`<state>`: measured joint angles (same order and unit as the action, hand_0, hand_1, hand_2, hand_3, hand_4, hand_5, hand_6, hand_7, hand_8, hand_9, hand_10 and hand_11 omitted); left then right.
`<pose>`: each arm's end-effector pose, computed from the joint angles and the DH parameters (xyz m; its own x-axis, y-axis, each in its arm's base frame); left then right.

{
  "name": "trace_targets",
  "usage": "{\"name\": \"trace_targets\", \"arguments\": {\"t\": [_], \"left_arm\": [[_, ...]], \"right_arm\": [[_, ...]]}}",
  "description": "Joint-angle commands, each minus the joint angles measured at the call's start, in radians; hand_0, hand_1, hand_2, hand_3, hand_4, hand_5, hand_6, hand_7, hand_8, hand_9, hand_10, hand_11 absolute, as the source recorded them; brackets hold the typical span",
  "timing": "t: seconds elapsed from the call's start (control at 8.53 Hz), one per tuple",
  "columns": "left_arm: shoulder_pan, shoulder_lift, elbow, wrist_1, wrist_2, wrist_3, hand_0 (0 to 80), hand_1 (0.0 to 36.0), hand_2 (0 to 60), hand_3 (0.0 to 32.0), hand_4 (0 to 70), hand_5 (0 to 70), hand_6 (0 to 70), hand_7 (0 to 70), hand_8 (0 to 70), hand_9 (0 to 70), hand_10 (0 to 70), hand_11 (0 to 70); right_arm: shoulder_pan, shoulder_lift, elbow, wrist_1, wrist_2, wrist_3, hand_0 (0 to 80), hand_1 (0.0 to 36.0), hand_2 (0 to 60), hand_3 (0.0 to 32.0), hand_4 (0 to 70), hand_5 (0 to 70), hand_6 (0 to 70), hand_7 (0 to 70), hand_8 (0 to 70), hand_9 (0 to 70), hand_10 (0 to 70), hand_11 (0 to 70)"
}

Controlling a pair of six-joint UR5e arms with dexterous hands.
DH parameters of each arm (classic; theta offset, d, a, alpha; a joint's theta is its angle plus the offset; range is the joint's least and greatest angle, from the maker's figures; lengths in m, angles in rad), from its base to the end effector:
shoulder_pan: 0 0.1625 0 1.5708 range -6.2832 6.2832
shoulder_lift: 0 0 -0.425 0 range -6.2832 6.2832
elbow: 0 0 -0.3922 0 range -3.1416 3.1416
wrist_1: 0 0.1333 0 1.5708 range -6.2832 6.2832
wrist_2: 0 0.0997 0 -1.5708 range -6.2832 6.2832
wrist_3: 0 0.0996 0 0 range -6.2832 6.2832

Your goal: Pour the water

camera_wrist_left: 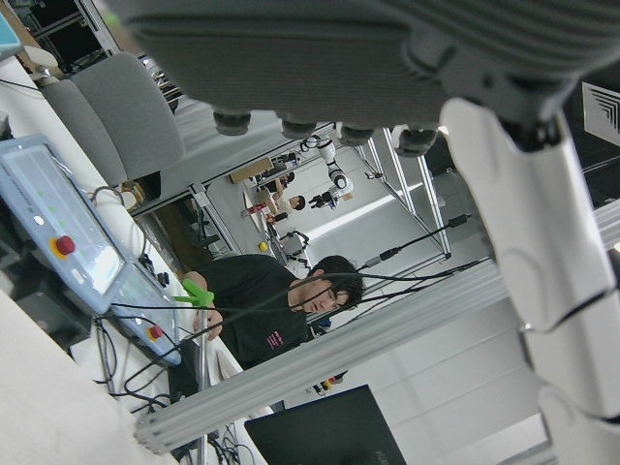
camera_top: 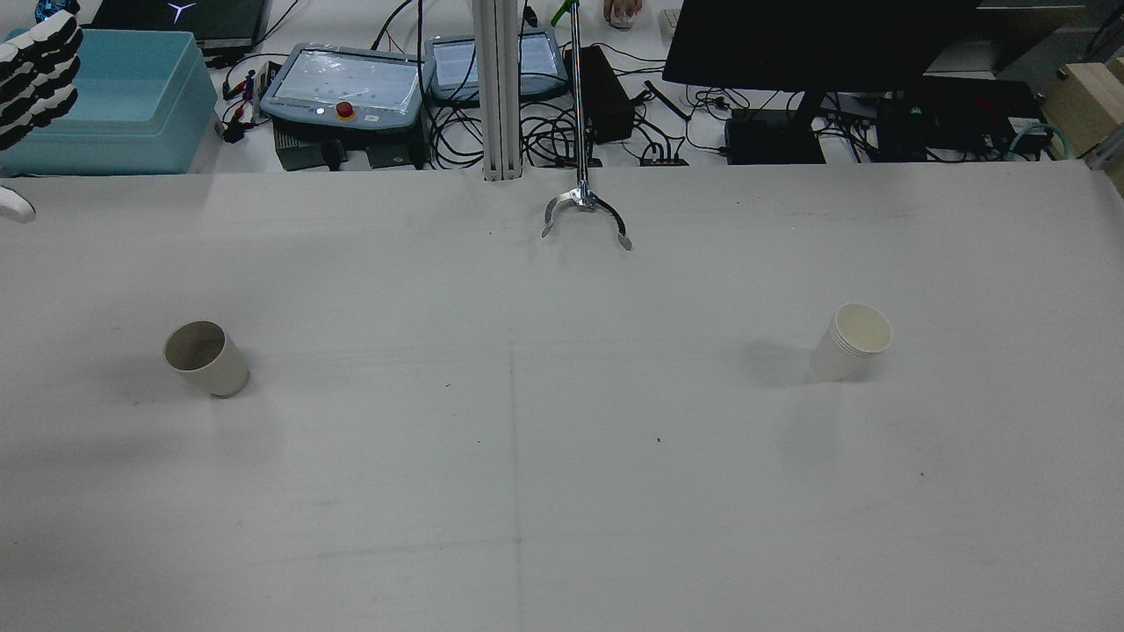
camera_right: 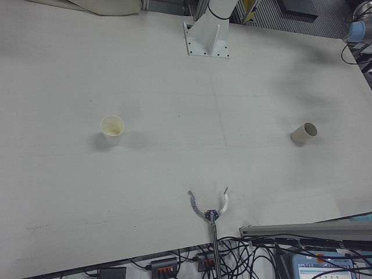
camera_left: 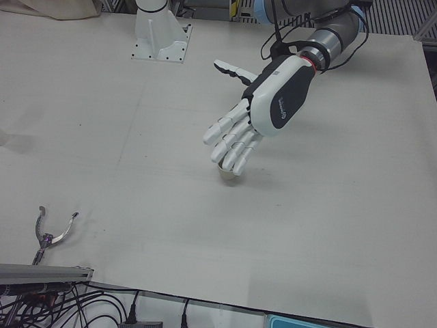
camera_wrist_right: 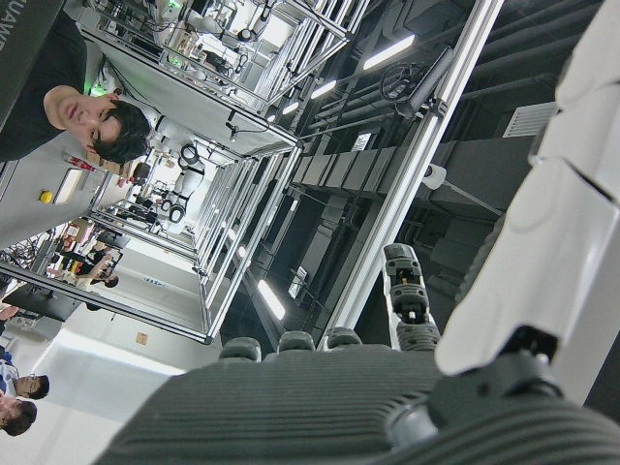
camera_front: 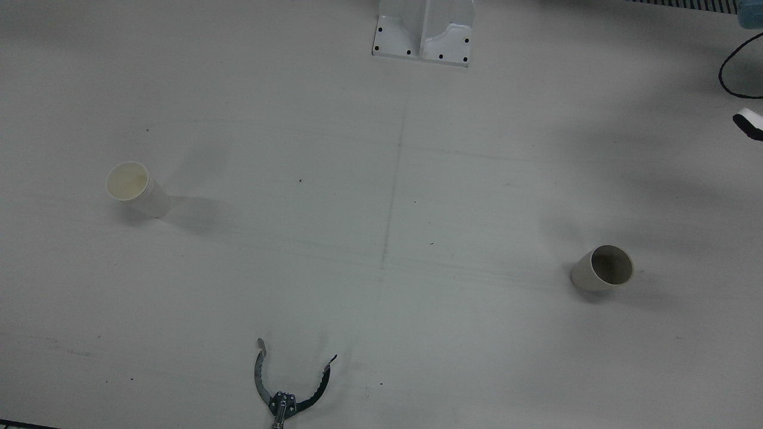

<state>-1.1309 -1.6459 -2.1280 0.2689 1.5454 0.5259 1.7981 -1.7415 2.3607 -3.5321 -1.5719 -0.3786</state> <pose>0.0801 -0.4892 0.4123 -0.8670 -0.1882 -0.4614 0.3282 0.4811 -0.8129 0.2124 -0.3273 0.4282 -0.8866 -0.2901 0.3602 -0.4077 0.1223 -0.9049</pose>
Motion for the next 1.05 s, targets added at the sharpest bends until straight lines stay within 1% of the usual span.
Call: {"name": "trace_targets", "arguments": {"t": [0.0, 0.12, 0.23, 0.35, 0.47, 0.59, 0.7, 0.82, 0.94], "left_arm": [[0.002, 0.292, 0.096, -0.352, -0.001, 0.122, 47.9, 10.8, 3.0, 10.8, 6.7, 0.0, 0.0, 0.6, 0.0, 0.7, 0.0, 0.0], [0.006, 0.307, 0.112, -0.399, -0.001, 0.147, 48.2, 11.2, 3.4, 10.8, 6.5, 0.0, 0.0, 0.7, 0.0, 0.9, 0.0, 0.0], [0.078, 0.307, 0.121, -0.436, -0.010, 0.192, 48.2, 12.1, 6.4, 11.2, 6.1, 0.0, 0.0, 0.9, 0.0, 0.8, 0.0, 0.0], [0.121, 0.292, 0.163, -0.474, -0.027, 0.200, 48.2, 11.9, 5.8, 11.2, 6.5, 0.2, 0.0, 1.5, 0.0, 0.7, 0.0, 0.0], [0.178, 0.258, 0.233, -0.497, -0.084, 0.200, 48.4, 11.9, 5.9, 11.0, 7.0, 0.9, 0.0, 2.2, 0.0, 0.7, 0.0, 0.0], [0.218, 0.218, 0.303, -0.516, -0.103, 0.198, 48.5, 12.1, 6.1, 11.2, 7.3, 1.5, 0.0, 2.9, 0.0, 0.2, 0.0, 0.0], [0.233, 0.193, 0.336, -0.516, -0.105, 0.198, 48.0, 10.9, 4.1, 11.2, 6.9, 0.6, 0.0, 2.3, 0.0, 0.2, 0.0, 0.0], [0.235, 0.193, 0.373, -0.539, -0.105, 0.192, 48.1, 11.2, 4.3, 11.0, 7.4, 1.0, 0.0, 2.8, 0.0, 0.1, 0.0, 0.0], [0.235, 0.193, 0.432, -0.575, -0.105, 0.180, 48.3, 11.5, 4.9, 11.0, 7.4, 0.9, 0.0, 2.9, 0.0, 0.1, 0.0, 0.0]], "right_arm": [[-0.002, 0.002, 0.008, 0.001, -0.003, -0.009, 47.5, 11.8, 4.6, 4.0, 10.2, 8.6, 0.0, 3.4, 0.0, 0.0, 0.0, 0.0], [-0.003, 0.002, 0.003, 0.001, -0.005, -0.013, 47.3, 11.5, 4.2, 4.0, 10.2, 8.6, 0.0, 3.5, 0.0, 0.0, 0.0, 0.0], [-0.006, -0.004, 0.006, 0.001, -0.007, -0.019, 47.5, 11.5, 3.7, 4.6, 10.1, 8.8, 0.0, 3.8, 0.0, 0.0, 0.0, 0.0], [-0.011, -0.003, 0.005, 0.001, -0.007, -0.020, 47.2, 11.3, 4.1, 4.6, 10.1, 8.8, 0.0, 3.9, 0.0, 0.0, 0.0, 0.0], [-0.014, -0.003, 0.002, 0.001, -0.008, -0.023, 47.3, 11.3, 3.6, 5.0, 9.6, 8.6, 0.0, 3.4, 0.0, 0.0, 0.0, 0.0], [-0.016, -0.001, 0.002, 0.001, -0.008, -0.023, 47.3, 11.3, 3.6, 5.2, 9.9, 8.8, 0.0, 4.0, 0.0, 0.0, 0.0, 0.0], [-0.019, 0.003, -0.004, 0.001, -0.008, -0.022, 47.2, 11.2, 3.8, 5.2, 10.0, 8.7, 0.0, 3.9, 0.0, 0.0, 0.0, 0.0], [-0.022, 0.003, -0.007, 0.001, -0.008, -0.023, 47.1, 11.1, 3.7, 5.0, 10.4, 8.9, 0.0, 4.2, 0.0, 0.0, 0.0, 0.0], [-0.022, 0.002, -0.008, 0.001, -0.008, -0.022, 47.2, 10.8, 3.1, 4.8, 11.1, 9.2, 0.2, 5.0, 0.0, 0.0, 0.0, 0.0]]}}
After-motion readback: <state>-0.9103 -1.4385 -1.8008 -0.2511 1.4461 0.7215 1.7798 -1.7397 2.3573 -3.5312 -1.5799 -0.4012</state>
